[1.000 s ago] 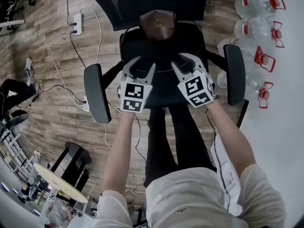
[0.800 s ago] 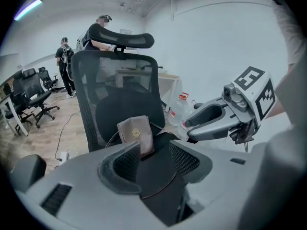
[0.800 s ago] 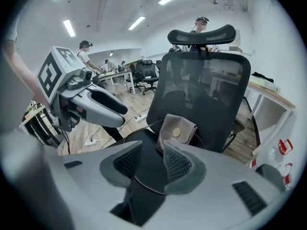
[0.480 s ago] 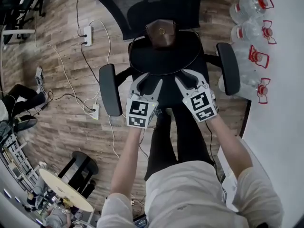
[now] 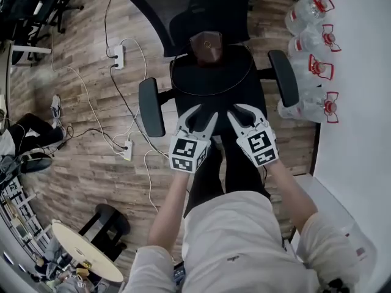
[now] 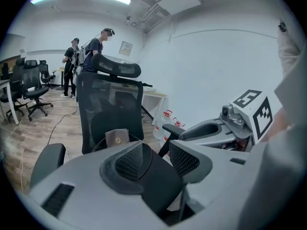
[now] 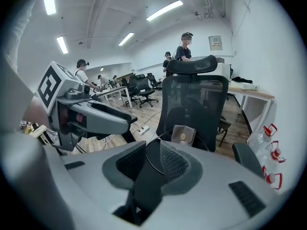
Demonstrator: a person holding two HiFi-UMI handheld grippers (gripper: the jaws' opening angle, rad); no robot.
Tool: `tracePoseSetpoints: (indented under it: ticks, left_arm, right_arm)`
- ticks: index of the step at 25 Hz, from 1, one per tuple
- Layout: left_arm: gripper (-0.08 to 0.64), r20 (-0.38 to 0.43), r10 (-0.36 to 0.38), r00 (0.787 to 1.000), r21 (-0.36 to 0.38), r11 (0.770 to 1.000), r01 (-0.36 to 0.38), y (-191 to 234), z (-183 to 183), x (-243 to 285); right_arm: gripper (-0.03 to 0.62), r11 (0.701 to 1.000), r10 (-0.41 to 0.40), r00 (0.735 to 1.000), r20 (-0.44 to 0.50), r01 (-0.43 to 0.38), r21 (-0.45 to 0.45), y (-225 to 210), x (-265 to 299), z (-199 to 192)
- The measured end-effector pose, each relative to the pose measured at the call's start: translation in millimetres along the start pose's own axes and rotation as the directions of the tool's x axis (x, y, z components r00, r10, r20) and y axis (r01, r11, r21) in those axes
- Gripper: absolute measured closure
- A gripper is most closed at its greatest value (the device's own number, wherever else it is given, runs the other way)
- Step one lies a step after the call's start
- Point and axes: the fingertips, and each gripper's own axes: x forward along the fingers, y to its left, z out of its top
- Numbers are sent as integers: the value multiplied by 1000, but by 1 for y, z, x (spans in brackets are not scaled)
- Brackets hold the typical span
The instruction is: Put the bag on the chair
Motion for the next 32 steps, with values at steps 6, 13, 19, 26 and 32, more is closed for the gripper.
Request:
tracePoseSetpoints:
  ticks: [6, 13, 19, 26, 32]
  left_arm:
    - [394, 31, -43, 999, 9, 999, 42, -26, -2, -42]
    - [424, 80, -73, 994, 21, 997, 72, -43, 6, -82]
    - [454, 136, -95, 986, 32, 995, 92, -54, 25, -115]
    - [490, 192, -103, 976, 66, 994, 92, -63, 44, -147]
    - [522, 226, -107, 968, 81, 993, 91, -71, 56, -162]
  right_arm:
    - [509, 998, -53, 998, 28, 52, 29, 22, -38, 6]
    - [526, 994, -102, 990, 95, 99, 38, 48, -74, 26]
    - [546, 992, -126, 979, 160, 122, 35, 67, -99, 49]
    - [565, 990, -139, 964, 227, 139, 20, 82, -126, 72]
    - [575, 989, -146, 951, 272, 144, 29, 91, -142, 84]
